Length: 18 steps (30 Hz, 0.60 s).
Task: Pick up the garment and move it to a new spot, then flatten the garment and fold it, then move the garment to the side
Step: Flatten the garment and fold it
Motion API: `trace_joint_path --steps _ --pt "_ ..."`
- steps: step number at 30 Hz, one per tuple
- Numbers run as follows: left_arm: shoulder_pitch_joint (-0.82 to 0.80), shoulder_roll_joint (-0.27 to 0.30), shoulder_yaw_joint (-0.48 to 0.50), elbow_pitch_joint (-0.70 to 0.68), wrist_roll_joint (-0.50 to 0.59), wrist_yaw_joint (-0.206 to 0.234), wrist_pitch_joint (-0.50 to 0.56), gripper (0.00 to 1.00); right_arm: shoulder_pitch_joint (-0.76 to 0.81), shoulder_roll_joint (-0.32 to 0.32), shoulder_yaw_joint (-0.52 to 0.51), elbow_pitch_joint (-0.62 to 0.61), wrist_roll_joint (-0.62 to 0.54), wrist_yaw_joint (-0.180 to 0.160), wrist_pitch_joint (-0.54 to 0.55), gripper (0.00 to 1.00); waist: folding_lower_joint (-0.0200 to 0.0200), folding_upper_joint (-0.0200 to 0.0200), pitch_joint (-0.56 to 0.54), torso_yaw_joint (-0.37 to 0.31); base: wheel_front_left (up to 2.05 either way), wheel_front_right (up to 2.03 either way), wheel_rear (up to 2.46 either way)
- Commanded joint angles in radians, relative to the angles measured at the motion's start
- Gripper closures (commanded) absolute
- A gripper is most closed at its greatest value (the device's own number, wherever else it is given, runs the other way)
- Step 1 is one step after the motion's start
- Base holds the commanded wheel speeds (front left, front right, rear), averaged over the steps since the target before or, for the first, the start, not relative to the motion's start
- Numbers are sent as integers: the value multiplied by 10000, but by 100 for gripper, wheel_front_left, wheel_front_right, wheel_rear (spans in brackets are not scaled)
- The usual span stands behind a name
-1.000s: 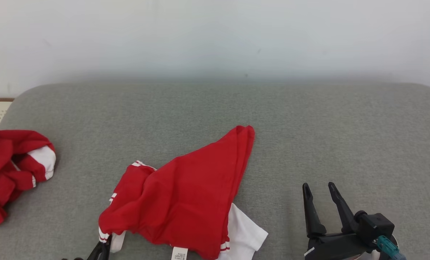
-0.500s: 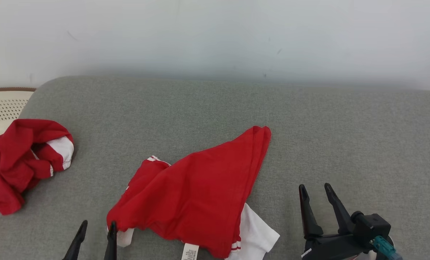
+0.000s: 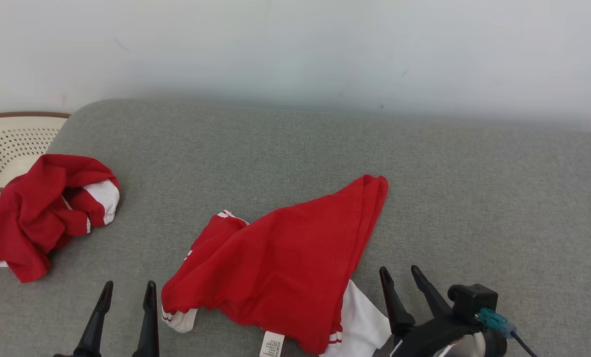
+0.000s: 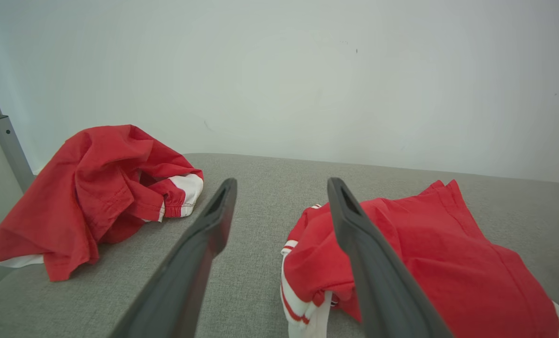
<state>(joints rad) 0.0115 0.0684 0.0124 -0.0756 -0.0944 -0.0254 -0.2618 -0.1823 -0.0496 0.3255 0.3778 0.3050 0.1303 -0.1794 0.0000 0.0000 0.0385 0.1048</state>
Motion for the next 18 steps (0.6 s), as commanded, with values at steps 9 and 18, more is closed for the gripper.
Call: trace_joint_path --steps 9,18 --pt "-313 -97 129 140 77 -88 -44 0 -1525 -15 715 1532 1570 8 1256 0 0 0 -109 504 0 0 0" --pt "-251 -163 37 225 -59 -106 -44 0 -2434 -31 914 3253 2175 8 2078 0 0 0 -60 1079 0 0 0"
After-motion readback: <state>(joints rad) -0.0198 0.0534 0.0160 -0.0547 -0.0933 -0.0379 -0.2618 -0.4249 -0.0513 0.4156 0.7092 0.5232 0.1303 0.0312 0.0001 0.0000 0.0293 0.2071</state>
